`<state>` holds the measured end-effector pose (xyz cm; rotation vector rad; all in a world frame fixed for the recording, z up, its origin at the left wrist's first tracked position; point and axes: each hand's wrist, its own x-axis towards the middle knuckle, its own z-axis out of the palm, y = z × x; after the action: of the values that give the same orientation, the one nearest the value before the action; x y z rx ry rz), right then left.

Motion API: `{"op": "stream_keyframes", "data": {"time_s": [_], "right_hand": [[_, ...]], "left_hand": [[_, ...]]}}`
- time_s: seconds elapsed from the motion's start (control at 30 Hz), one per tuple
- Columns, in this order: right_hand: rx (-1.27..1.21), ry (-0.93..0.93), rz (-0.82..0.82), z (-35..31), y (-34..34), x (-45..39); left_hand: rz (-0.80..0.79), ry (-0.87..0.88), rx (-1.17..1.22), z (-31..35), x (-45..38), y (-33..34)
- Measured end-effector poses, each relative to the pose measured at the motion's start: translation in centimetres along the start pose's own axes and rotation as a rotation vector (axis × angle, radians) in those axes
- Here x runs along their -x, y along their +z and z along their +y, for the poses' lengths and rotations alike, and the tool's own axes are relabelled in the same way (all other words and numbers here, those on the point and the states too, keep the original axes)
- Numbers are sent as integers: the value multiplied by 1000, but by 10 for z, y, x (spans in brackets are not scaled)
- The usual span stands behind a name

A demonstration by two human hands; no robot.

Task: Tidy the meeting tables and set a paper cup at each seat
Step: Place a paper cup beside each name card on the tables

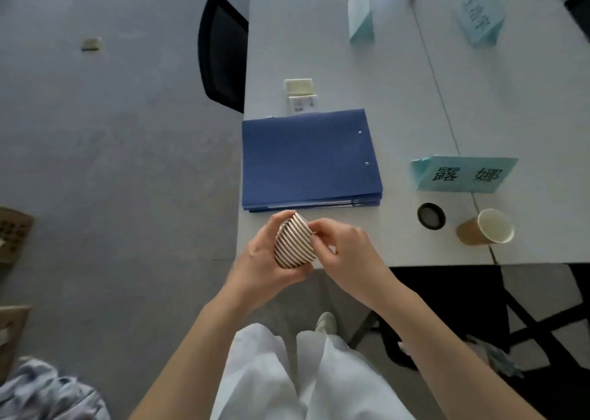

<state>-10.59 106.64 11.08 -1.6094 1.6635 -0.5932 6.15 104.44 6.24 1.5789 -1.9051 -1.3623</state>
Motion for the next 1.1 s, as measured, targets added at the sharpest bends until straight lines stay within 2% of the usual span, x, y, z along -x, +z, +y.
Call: {"op": "stream_keyframes", "data": {"time_s": [0.17,0.47,0.7,0.9,1.1], "right_hand": [[-15,24,-117,-60,71,-30],[-197,-16,-187,-157,177,-88],[-129,12,-230,-187,195,-143],[-237,110,-109,-190,188,-226],[-241,86,-105,-210,172,-330]], "left_hand": [[-2,-3,-82,-54,27,-93],[82,-4,-201,-129,51,-234],[59,-17,-127,-155,19,-280],[28,-30,-150,-168,-52,-333],[24,-24,-157,-159,-142,-391]]}}
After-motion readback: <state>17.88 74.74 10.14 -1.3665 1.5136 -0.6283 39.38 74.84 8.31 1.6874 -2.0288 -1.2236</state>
